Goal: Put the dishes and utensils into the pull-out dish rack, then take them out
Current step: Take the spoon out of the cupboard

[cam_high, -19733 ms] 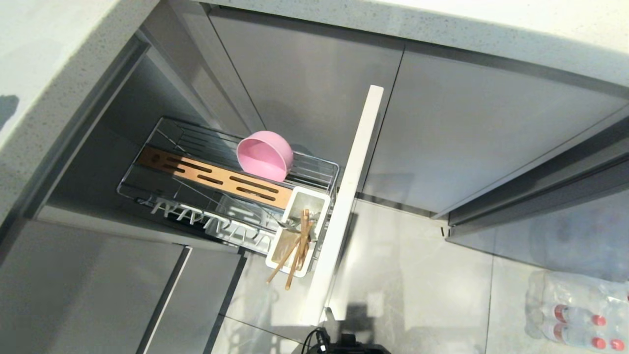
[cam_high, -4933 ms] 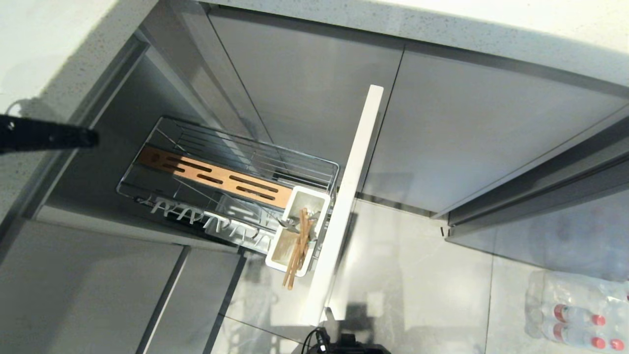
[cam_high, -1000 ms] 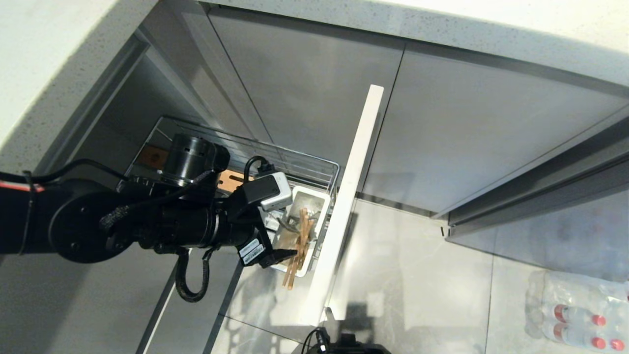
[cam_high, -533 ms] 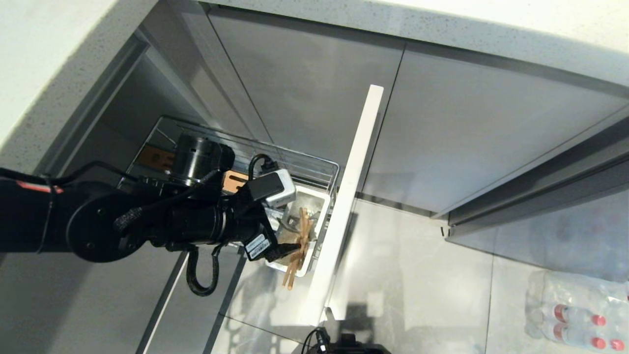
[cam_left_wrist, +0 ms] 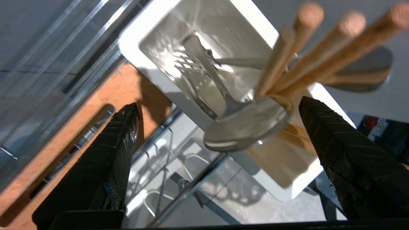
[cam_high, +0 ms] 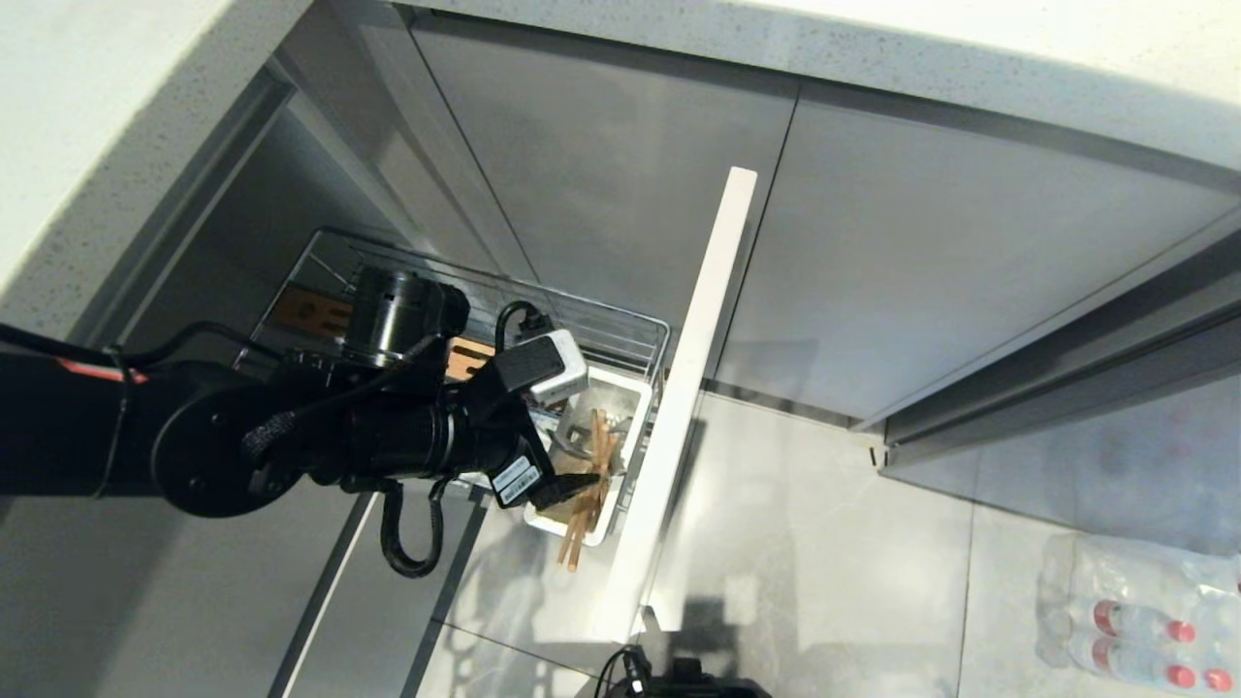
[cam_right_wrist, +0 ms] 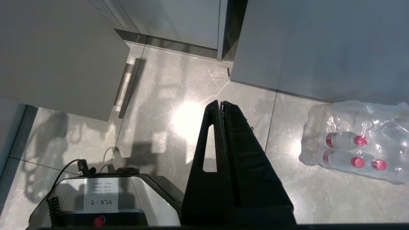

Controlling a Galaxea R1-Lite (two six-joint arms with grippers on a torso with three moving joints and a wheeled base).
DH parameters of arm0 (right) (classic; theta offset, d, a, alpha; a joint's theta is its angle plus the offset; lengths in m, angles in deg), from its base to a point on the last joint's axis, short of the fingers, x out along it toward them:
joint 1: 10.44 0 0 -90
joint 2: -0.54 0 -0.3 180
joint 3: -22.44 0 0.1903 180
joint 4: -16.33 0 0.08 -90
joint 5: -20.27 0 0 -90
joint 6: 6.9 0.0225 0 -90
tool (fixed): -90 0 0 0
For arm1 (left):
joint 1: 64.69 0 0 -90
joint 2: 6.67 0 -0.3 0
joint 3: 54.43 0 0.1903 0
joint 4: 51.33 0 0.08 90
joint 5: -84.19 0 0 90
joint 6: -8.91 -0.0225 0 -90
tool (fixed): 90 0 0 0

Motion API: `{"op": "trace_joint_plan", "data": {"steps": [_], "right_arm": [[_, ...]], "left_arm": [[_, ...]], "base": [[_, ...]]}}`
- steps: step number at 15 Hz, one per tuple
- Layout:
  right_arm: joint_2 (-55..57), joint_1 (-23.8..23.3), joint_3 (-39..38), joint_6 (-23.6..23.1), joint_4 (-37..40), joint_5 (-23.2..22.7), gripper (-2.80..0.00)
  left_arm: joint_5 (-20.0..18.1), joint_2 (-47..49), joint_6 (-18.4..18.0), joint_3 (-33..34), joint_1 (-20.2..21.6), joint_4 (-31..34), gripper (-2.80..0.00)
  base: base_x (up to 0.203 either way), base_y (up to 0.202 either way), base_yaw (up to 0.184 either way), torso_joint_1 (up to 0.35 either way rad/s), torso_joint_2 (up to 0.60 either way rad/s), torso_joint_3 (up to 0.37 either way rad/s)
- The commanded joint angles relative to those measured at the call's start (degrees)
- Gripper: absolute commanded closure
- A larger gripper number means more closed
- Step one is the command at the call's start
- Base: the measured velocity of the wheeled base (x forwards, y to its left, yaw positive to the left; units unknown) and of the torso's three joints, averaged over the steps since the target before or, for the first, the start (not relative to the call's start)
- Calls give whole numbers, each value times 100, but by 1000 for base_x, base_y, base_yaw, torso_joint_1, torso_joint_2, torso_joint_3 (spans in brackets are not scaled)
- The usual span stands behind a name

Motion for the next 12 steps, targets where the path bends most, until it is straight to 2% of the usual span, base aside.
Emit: {"op": "trace_joint_plan", "data": {"steps": [1,2,3,12], "right_arm": [[0,1,0,0,-4,-3,0],[8,1,0,0,4,5,0],[4,1,0,1,-3,-2,0],[2,1,0,0,-4,0,0]], "left_arm": [[-2,19,-25,-5,1,-15,-280],[-2,19,-16,-5,-8,-23,-280],[-2,11,-7,-5,-8,-24,0],[-2,-25,2,4,-17,-24,0]], "base": [[0,0,0,0,0,0],[0,0,0,0,0,0],[0,0,0,0,0,0],[0,0,0,0,0,0]]}}
